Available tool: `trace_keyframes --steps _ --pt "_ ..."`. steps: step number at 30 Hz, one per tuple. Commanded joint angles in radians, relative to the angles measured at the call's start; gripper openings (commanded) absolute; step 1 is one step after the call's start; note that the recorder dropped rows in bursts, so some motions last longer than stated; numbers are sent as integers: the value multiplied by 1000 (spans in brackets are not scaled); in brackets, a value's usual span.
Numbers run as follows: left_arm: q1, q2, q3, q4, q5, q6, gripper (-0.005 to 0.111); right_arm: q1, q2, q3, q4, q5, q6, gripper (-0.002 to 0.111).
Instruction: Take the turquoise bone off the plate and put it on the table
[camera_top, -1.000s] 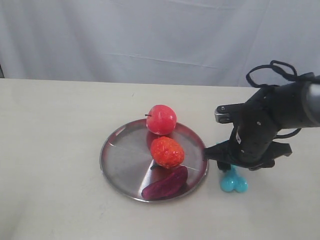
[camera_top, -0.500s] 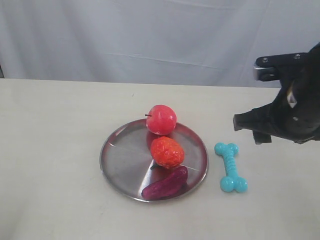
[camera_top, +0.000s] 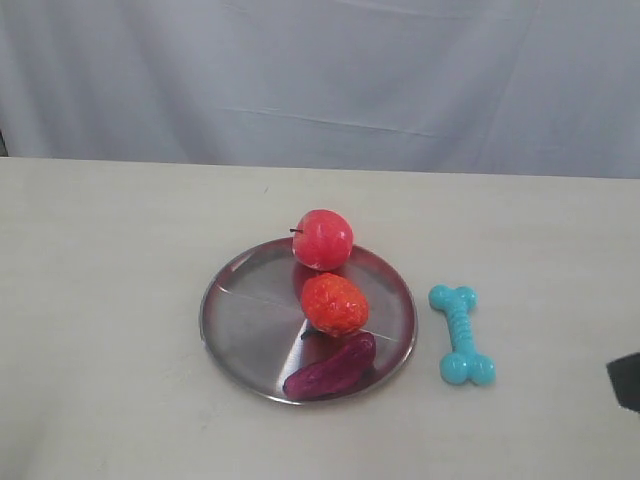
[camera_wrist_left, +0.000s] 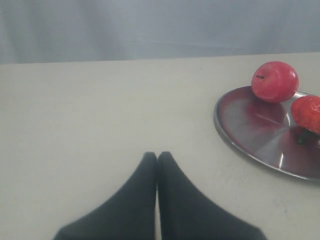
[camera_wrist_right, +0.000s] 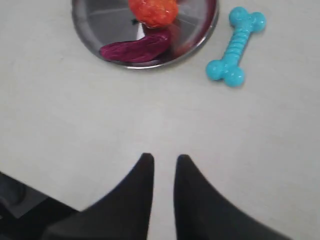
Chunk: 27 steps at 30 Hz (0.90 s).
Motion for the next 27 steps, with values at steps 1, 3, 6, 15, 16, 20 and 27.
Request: trace_keyframes --steps 1,3,6,15,16,20,27 --pt "-3 -1 3 0 -1 -1 0 81 -146 45 -2 9 17 0" --pt "-3 -1 3 0 -1 -1 0 89 -193 63 4 9 17 0" --pt "-3 -1 3 0 -1 -1 0 89 -242 64 3 9 6 0" --pt "-3 -1 3 0 -1 -1 0 28 -294 141 -334 -297 -19 0" --pt "-3 -1 3 0 -1 -1 0 -18 -301 174 -334 -379 -19 0" --pt "-3 -1 3 0 -1 -1 0 -294 -324 327 -276 -703 -16 0" --pt "-3 -1 3 0 -1 -1 0 -751 -478 580 -102 -942 -21 0"
